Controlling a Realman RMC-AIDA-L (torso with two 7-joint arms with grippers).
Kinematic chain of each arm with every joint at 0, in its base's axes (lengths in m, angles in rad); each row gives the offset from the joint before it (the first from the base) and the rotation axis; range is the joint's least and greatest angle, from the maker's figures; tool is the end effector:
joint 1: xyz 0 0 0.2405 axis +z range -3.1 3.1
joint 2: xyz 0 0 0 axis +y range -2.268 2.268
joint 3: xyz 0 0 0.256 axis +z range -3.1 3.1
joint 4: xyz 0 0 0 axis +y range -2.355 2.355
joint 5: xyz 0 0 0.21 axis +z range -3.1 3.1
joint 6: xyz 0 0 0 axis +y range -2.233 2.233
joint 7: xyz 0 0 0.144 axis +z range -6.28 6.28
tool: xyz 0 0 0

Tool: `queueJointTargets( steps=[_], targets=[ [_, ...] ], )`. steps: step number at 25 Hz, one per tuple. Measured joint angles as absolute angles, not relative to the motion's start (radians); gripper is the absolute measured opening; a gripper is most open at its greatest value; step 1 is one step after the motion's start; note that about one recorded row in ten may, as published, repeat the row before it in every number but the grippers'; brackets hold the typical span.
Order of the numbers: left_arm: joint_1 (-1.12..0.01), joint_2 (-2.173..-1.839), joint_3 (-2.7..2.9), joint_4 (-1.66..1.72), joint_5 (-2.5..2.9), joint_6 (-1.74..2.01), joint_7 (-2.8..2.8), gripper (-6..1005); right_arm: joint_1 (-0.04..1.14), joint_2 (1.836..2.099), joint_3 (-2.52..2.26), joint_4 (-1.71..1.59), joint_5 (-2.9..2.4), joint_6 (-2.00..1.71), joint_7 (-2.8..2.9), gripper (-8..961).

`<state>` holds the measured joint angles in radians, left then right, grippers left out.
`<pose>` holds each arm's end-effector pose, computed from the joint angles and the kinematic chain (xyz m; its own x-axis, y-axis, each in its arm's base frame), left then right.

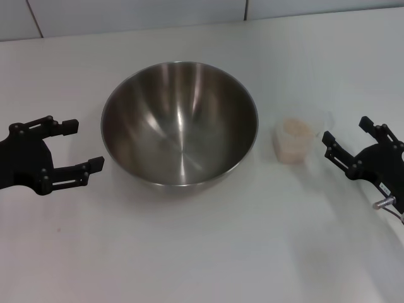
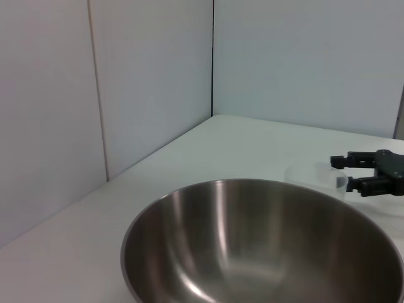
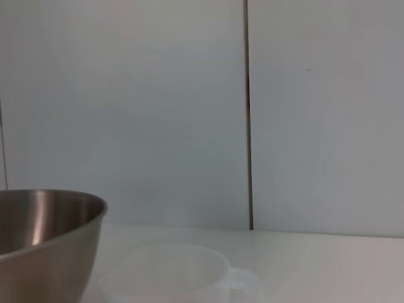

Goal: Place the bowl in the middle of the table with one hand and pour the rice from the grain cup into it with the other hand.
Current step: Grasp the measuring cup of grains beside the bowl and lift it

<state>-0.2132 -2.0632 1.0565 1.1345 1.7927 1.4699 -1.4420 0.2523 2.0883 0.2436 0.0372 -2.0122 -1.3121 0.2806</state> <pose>-0.2642 0.2969 0.0363 0.9038 0.1805 0.3882 0.3204 -0.8866 -0.3337 0.3692 0.2384 -0.0386 0.7254 -0.1095 -0.6796 -0.6759 -0.3002 -0.6731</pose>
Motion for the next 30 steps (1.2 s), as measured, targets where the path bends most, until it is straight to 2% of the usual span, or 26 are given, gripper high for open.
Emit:
queueJointTargets(
  steps=[29, 30],
  targets=[
    [-0.216, -2.061, 1.061, 1.113, 1.795, 1.471, -1.44, 835, 0.358, 2.087, 0.303, 0.069, -1.999, -1.21, 0.255, 824],
    [-0.218, -2.061, 1.061, 1.11, 1.795, 1.471, -1.437, 835, 0.361, 2.087, 0.303, 0.071, -1.999, -1.204, 0.255, 799]
  ],
)
